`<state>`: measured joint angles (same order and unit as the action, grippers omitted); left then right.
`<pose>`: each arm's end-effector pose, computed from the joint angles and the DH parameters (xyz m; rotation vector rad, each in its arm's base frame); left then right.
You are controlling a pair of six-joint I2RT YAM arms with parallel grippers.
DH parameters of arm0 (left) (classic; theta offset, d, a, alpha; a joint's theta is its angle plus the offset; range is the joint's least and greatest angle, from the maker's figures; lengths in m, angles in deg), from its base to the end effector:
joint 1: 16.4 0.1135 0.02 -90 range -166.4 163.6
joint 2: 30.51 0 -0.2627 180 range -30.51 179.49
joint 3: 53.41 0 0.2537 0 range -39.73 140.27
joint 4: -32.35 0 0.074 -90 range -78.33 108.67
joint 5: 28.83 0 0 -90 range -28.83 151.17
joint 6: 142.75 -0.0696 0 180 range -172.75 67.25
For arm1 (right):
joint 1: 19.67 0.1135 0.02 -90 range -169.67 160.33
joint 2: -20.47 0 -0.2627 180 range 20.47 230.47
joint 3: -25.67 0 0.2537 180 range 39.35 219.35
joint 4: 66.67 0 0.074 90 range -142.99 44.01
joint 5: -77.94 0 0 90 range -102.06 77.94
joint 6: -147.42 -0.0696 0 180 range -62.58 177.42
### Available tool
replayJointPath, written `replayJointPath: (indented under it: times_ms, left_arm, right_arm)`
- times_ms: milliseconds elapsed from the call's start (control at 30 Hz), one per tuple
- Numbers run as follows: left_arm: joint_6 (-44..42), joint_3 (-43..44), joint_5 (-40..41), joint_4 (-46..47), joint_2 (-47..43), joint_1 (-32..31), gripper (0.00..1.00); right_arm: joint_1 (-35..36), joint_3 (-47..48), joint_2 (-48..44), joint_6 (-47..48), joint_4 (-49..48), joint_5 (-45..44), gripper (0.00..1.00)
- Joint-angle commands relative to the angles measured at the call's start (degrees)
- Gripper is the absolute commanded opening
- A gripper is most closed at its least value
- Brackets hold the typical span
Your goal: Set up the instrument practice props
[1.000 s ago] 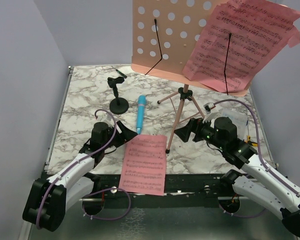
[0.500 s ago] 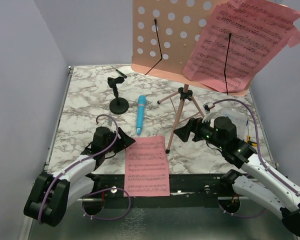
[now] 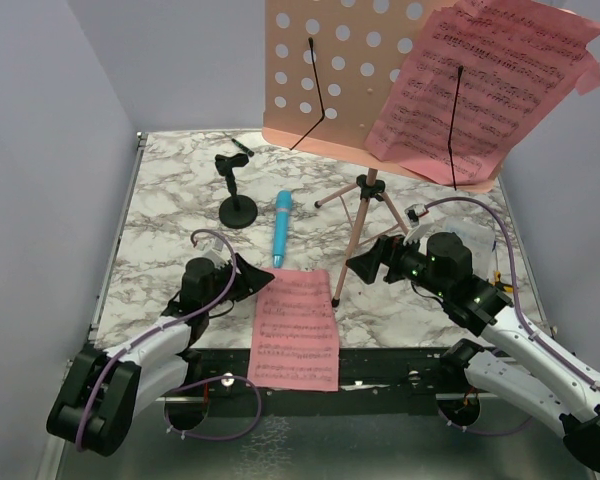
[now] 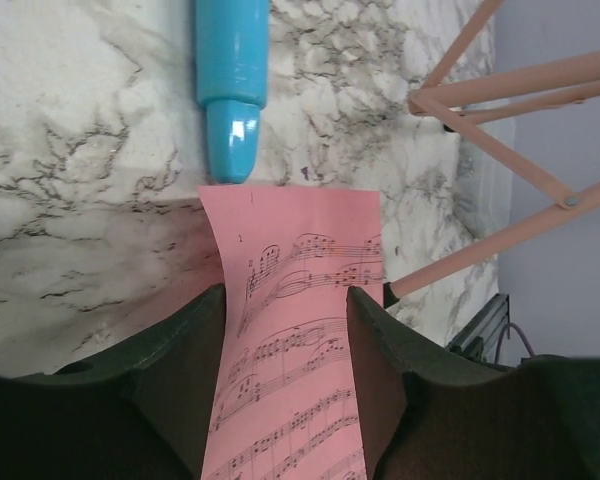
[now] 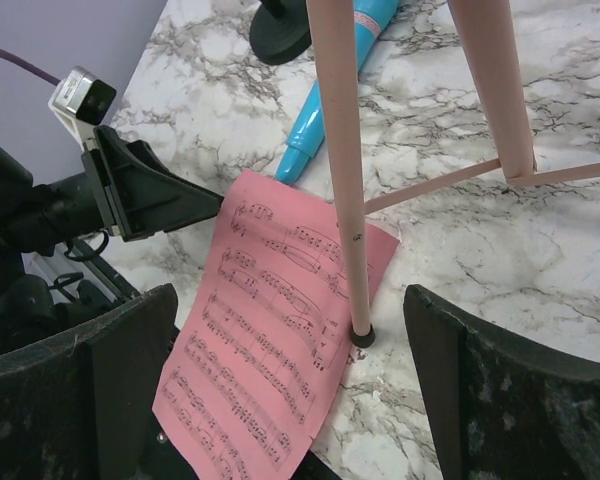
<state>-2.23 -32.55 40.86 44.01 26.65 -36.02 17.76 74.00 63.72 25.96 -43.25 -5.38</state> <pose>0.1884 -0.0928 0.1260 -0.3341 2.1345 -1.1058 0.1676 0.1385 0.2709 -0.1880 1.9895 0.9115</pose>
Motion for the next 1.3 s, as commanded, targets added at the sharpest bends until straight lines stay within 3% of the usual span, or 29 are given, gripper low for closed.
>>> replayJointPath:
  times_ms: [0,233,500,800,967,1167,1267]
  left_arm:
    - [1.98,-1.56,-4.08,5.76,-3.89,-0.16,0.52]
    - [0.80,-5.17,0.88,5.77,-7.46,-0.26,0.47]
    - [-3.77,-3.50,1.49,6.28,-0.88,-0.38,0.46]
    - [-5.17,-2.53,0.08,14.23,5.82,-2.95,0.45]
    - [-5.24,-0.67,0.23,15.57,7.95,-4.41,0.31]
    - [-2.61,0.91,-0.11,15.61,3.67,-4.48,0.03]
    - [-0.98,1.75,0.37,14.83,-1.51,-4.47,0.00]
  right_arm:
    - [0.21,1.56,0.28,0.18,-2.11,1.20,1.00]
    - [0.26,1.94,0.50,0.43,-2.45,1.35,1.00]
    - [0.22,1.79,0.82,0.29,-2.64,1.32,1.00]
    - [0.19,1.51,0.70,0.00,-2.91,1.76,1.00]
    - [0.19,1.99,0.66,0.28,-2.62,1.52,1.00]
    - [0.21,1.80,0.45,0.69,-2.27,1.32,1.00]
    - [0.24,1.82,0.39,0.91,-2.44,1.64,1.00]
